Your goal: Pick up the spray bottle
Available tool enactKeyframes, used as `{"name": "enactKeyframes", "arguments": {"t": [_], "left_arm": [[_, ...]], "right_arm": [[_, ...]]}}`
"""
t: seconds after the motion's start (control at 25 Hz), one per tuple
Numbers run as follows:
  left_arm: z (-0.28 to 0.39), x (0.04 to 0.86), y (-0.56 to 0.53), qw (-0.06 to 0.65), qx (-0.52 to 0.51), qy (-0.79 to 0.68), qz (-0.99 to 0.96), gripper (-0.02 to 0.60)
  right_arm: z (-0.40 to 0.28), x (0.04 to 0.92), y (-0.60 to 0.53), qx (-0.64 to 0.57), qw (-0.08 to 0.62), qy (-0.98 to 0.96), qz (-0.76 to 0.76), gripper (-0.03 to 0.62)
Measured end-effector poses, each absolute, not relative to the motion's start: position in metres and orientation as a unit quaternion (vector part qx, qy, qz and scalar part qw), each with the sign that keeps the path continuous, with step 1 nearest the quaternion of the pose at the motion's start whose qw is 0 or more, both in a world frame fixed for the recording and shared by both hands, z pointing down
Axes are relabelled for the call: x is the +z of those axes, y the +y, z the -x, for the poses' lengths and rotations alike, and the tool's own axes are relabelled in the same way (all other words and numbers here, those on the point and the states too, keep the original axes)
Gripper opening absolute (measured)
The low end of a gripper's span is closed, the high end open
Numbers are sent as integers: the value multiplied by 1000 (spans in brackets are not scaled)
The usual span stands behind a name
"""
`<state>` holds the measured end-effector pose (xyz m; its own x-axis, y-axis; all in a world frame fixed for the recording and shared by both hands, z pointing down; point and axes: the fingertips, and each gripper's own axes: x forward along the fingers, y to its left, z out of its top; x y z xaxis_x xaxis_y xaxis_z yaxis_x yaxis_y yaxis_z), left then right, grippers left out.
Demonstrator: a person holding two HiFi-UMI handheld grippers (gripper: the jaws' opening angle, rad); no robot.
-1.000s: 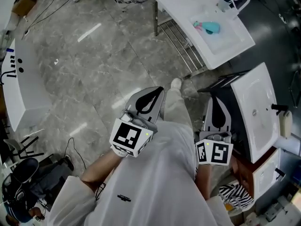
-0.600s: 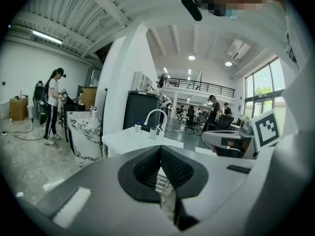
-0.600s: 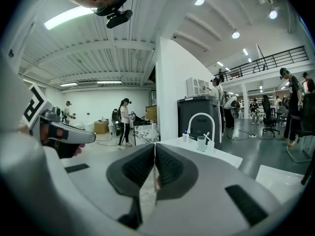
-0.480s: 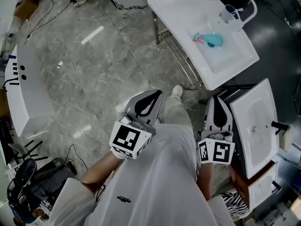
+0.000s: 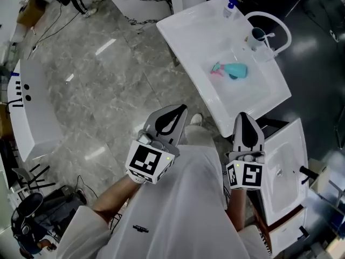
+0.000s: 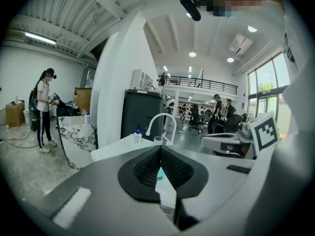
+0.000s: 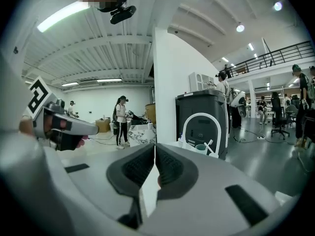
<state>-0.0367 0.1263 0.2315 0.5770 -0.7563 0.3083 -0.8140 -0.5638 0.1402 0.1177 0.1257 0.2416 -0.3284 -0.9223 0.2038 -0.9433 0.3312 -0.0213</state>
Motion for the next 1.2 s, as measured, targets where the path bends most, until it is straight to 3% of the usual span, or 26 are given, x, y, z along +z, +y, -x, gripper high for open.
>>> {"name": "enactKeyframes", "arguments": {"t": [0.68, 1.2], "left_arm": [[-10, 256, 29, 156, 132, -439, -875, 5], [-16, 296, -7, 176, 149, -444, -866, 5]], "right_arm": [[-158, 264, 13, 109, 128, -822, -544, 6], [-148, 292, -29, 113, 157, -834, -517, 8]]}}
